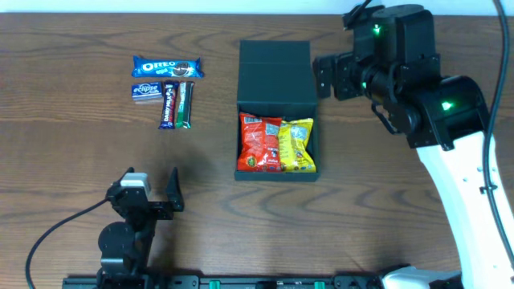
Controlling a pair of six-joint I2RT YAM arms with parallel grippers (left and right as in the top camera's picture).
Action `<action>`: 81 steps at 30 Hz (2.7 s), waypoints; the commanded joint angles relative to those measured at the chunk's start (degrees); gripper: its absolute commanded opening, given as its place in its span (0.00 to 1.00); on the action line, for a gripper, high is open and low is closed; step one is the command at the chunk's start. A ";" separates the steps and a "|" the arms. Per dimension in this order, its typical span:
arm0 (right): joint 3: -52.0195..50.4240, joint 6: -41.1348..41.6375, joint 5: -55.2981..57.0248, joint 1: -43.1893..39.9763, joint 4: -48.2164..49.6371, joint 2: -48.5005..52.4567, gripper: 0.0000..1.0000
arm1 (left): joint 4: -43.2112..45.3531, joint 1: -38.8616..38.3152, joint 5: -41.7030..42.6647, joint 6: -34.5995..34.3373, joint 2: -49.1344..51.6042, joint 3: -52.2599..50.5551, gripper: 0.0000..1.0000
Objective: Pack container
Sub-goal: 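Withdraw the right gripper up and away from the box, then reach left gripper toward the blue Oreo pack, then grasp the blue Oreo pack with the left gripper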
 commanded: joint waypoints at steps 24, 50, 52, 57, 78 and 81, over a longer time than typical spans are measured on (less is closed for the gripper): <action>-0.20 -17.46 -16.17 -0.22 -7.56 0.48 0.99 | -2.36 0.35 0.57 -8.02 24.55 25.33 0.96; -0.26 -25.81 -15.96 -2.08 -5.90 4.22 0.99 | -30.40 4.15 4.13 -27.30 130.92 118.14 0.96; -0.26 -25.81 -15.96 -2.62 -6.23 4.22 0.99 | -30.32 4.22 6.69 -27.30 132.58 118.11 0.96; -0.26 -25.81 -15.93 -3.61 -6.34 4.26 0.99 | -30.34 4.04 9.27 -27.30 133.68 118.05 0.95; -0.26 -25.77 -15.89 -3.69 -2.91 4.44 0.99 | -38.05 1.81 0.98 -36.28 133.76 117.77 0.96; -0.26 -25.77 -15.54 -3.69 -2.71 5.03 0.99 | -38.36 1.95 -0.46 -38.38 134.03 117.77 0.98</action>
